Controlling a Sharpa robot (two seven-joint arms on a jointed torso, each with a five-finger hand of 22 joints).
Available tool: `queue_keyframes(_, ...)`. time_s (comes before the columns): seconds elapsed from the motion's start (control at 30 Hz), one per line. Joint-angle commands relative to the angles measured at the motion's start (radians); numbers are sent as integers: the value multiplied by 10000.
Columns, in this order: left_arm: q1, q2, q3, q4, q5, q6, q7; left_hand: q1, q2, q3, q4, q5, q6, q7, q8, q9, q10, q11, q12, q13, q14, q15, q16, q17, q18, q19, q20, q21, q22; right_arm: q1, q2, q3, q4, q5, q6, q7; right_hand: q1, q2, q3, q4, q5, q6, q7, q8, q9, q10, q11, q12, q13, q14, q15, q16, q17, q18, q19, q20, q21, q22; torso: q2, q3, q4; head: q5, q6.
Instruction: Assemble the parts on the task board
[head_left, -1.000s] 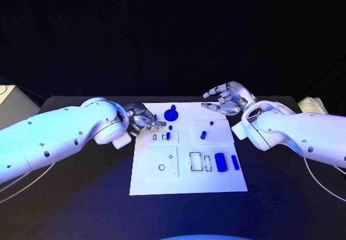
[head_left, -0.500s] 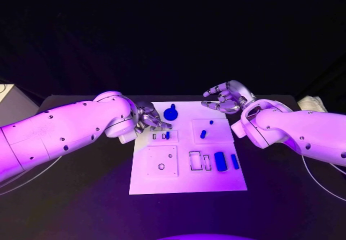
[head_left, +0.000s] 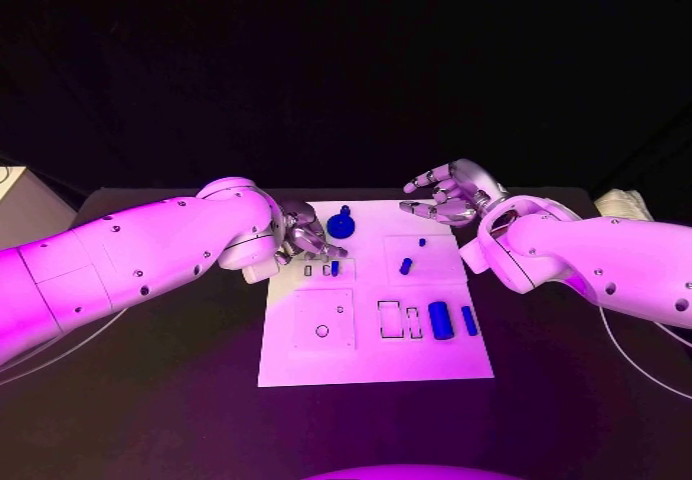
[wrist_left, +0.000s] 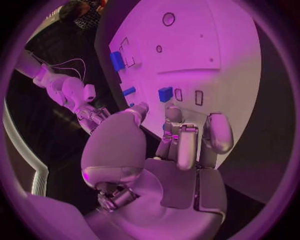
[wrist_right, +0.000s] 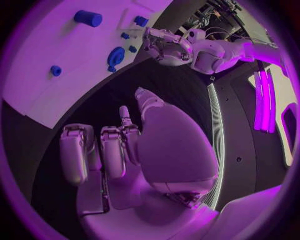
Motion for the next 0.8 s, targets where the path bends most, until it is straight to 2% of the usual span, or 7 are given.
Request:
queue_keyframes(0.03,25,68,-11,-52,-79,509,-55,-115,-3,-72,23,-6,-67,1,60,54,39,-37,84,35,362,-60,37,1021,-142,94,5,50,38,4,15,6,-8,-22,182,-63,-113,3,4,67,29,-38,26,-9,-13,172,62,-20,1748,850,87,-39,1778,138,329,98,-38,2001,-2,-1,3,-30,-20)
queue_keyframes(0.3,24,180,-72,-227,-110,731,-82,-205,12,-128,22,-6,-91,-6,118,156,39,-41,118,81,376,-62,50,1059,-146,101,4,63,62,4,19,6,-13,-34,201,-90,-113,3,4,67,29,-38,26,-9,-13,172,62,-20,1748,850,87,-39,1778,138,329,98,-38,2001,-8,-5,8,-49,-56)
queue_keyframes(0.8,18,369,-133,-422,-117,770,-91,-213,46,-137,13,-5,-96,-17,167,230,50,-49,152,124,383,-66,59,1079,-148,108,3,74,80,3,48,6,-23,-37,247,-99,-139,11,9,85,27,-37,25,-6,-14,180,62,-9,1756,851,88,-39,1780,137,332,99,-36,2003,-1,-7,5,-49,-118)
